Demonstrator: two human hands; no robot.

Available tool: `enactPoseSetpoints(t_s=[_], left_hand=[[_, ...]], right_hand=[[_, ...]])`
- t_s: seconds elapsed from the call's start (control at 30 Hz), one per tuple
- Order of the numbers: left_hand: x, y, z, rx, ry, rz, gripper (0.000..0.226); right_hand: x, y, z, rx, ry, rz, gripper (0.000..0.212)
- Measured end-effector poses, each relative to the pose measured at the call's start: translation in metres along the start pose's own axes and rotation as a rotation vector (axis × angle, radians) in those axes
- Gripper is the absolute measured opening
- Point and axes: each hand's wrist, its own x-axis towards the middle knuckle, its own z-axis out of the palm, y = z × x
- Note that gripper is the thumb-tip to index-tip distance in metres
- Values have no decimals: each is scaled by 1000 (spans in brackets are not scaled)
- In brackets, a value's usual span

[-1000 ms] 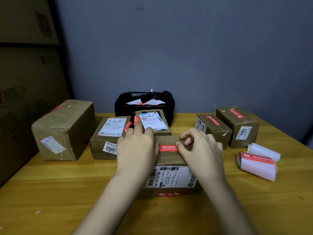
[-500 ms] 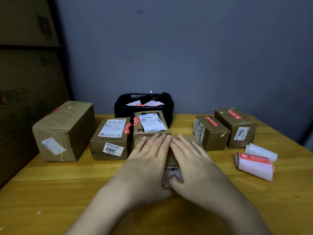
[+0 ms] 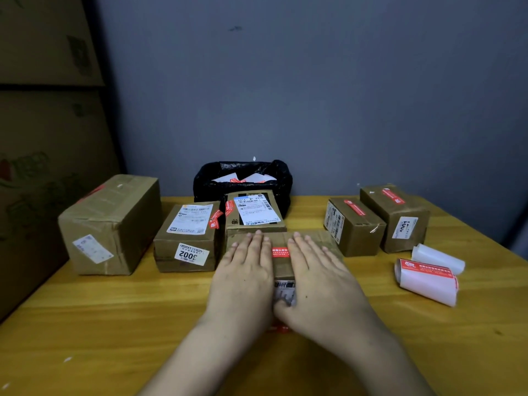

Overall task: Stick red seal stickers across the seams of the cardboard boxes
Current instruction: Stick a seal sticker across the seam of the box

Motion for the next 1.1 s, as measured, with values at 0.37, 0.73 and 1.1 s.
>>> enactPoseSetpoints(t_s=[0.37,0.73,1.1], left_hand=[[-6,-7,1,-49,48,-53,93],[-8,-11,1,-50,8,-41,91],[-1,6,-15,36,10,33,84]], right_hand=[[-8,16,-7,-52,0,114,86],[-8,19,-6,-76,-10,74,83],[4,-1,-12,-81,-3,-53,89]])
